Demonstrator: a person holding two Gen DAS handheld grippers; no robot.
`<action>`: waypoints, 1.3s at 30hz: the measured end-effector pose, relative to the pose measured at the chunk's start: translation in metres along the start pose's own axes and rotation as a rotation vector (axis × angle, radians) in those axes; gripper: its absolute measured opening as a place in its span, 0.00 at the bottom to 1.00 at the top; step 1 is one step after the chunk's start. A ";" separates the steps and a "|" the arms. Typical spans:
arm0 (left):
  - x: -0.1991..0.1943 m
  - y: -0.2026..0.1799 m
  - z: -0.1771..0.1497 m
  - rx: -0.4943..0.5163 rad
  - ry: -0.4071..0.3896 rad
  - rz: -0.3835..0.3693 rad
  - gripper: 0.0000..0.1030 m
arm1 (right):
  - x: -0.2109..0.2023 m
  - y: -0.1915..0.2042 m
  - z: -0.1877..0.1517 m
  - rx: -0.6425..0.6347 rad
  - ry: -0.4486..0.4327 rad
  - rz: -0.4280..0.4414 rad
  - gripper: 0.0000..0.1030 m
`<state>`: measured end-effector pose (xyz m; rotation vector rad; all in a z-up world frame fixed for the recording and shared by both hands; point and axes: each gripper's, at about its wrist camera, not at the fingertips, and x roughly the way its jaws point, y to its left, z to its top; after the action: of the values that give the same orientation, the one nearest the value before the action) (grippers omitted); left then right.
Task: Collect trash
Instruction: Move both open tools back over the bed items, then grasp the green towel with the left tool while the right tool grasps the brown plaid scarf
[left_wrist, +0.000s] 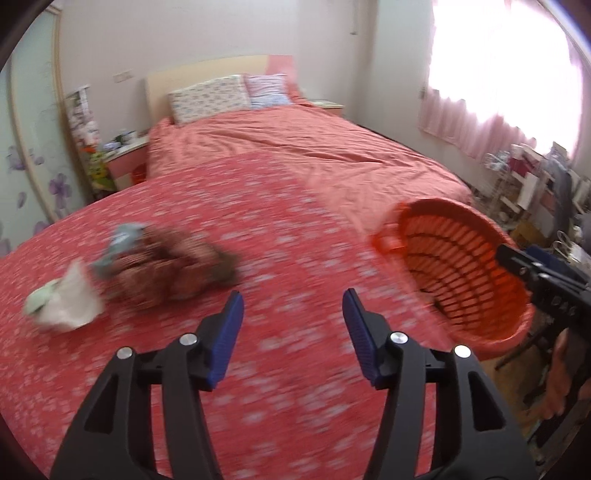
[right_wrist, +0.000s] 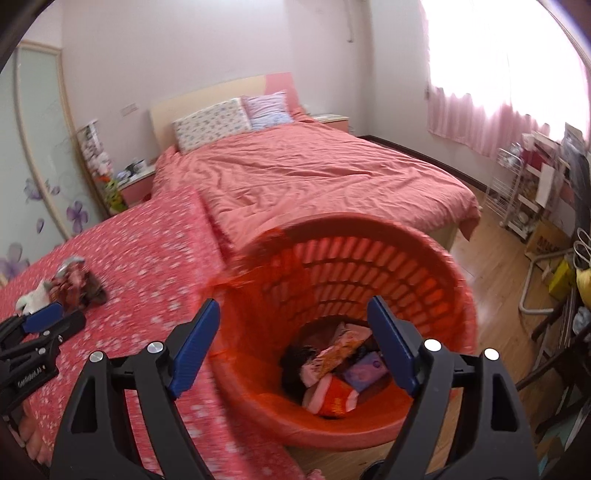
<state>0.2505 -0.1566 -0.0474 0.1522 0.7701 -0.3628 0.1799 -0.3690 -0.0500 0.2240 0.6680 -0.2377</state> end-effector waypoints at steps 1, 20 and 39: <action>-0.003 0.010 -0.003 -0.009 -0.001 0.019 0.57 | 0.000 0.009 -0.001 -0.016 0.004 0.010 0.79; -0.022 0.248 -0.019 -0.388 0.009 0.350 0.60 | 0.015 0.157 -0.021 -0.231 0.081 0.145 0.78; -0.041 0.246 -0.062 -0.321 0.008 0.170 0.09 | 0.026 0.218 -0.017 -0.253 0.118 0.250 0.59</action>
<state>0.2749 0.0984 -0.0614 -0.0825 0.8068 -0.0752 0.2526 -0.1613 -0.0519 0.0775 0.7716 0.1011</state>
